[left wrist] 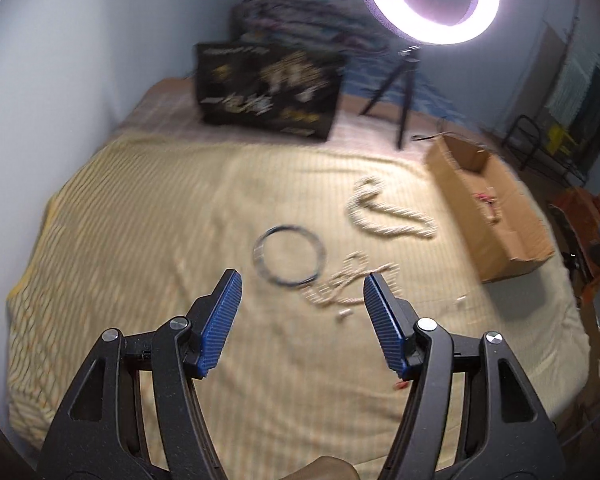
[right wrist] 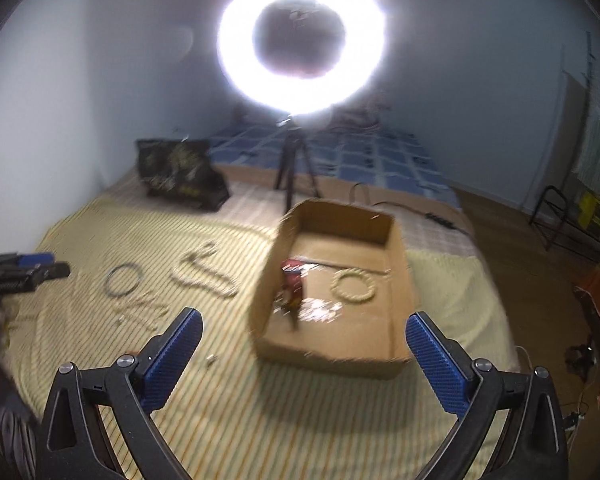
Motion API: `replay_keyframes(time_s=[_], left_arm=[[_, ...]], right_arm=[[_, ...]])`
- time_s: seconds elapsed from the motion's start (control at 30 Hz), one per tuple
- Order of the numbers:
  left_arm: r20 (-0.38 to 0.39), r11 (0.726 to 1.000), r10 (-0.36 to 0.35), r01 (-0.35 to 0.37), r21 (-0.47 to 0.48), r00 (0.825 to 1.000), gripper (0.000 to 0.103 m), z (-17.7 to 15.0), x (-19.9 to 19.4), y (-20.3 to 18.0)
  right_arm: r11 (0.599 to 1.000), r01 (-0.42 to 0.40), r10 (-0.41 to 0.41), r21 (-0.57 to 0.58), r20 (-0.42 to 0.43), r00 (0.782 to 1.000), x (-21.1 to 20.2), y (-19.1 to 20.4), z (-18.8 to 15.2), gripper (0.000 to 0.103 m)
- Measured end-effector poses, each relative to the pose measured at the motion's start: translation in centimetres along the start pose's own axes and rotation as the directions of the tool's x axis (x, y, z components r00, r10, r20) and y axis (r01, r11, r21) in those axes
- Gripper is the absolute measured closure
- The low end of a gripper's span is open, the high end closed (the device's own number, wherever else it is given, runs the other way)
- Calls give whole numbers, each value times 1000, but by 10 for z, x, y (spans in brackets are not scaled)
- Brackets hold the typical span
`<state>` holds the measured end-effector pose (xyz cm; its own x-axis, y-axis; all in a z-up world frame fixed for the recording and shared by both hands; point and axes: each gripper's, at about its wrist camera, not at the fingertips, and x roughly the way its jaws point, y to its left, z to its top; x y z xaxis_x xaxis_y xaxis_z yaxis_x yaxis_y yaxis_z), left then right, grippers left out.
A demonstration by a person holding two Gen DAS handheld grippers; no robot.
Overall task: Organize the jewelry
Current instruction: 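Withdraw both tools from the box toward the black bangle and jade pendant, then close the left tool on the black bangle while the right tool grasps the green jade pendant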
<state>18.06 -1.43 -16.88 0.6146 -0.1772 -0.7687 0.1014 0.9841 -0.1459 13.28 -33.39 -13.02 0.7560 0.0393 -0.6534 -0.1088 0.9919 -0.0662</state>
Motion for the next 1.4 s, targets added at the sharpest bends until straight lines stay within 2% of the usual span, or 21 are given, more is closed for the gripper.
replay_keyframes(time_s=[0.23, 0.33, 0.43, 0.63, 0.7, 0.77, 0.87, 0.97, 1.07, 1.27, 1.4], left_arm=[[-55, 998, 62, -64, -23, 997, 38, -20, 11, 32], [-96, 998, 53, -57, -39, 994, 38, -24, 20, 40], [-126, 998, 23, -31, -60, 992, 38, -24, 30, 44], [-154, 991, -16, -4, -130, 988, 38, -14, 50, 51], [-155, 989, -14, -9, -145, 988, 38, -10, 55, 54], [-169, 988, -29, 3, -157, 985, 46, -5, 63, 55], [-190, 984, -51, 17, -178, 980, 53, 3, 77, 56], [-207, 981, -72, 31, -191, 976, 55, 10, 89, 55], [-228, 975, -89, 38, -218, 970, 62, 17, 103, 56], [-253, 974, -81, 22, -227, 964, 65, 28, 124, 55], [-264, 983, -47, -2, -183, 963, 65, 31, 132, 47]], right_arm=[[991, -112, 106, -79, -76, 991, 20, 34, -24, 1], [982, -144, 131, -122, -107, 986, 31, 49, -33, 3], [969, -195, 172, -151, -152, 973, 43, 62, -41, 11], [944, -279, 241, -178, -207, 948, 62, 89, -49, 17], [931, -312, 266, -188, -235, 935, 68, 99, -52, 23], [919, -341, 287, -197, -261, 922, 74, 107, -55, 30], [905, -372, 306, -206, -292, 906, 84, 121, -59, 32], [894, -395, 320, -209, -317, 892, 91, 131, -62, 40], [885, -421, 339, -200, -344, 875, 99, 138, -64, 47], [879, -435, 345, -194, -370, 863, 107, 146, -65, 53], [876, -447, 357, -181, -379, 854, 110, 148, -65, 55]])
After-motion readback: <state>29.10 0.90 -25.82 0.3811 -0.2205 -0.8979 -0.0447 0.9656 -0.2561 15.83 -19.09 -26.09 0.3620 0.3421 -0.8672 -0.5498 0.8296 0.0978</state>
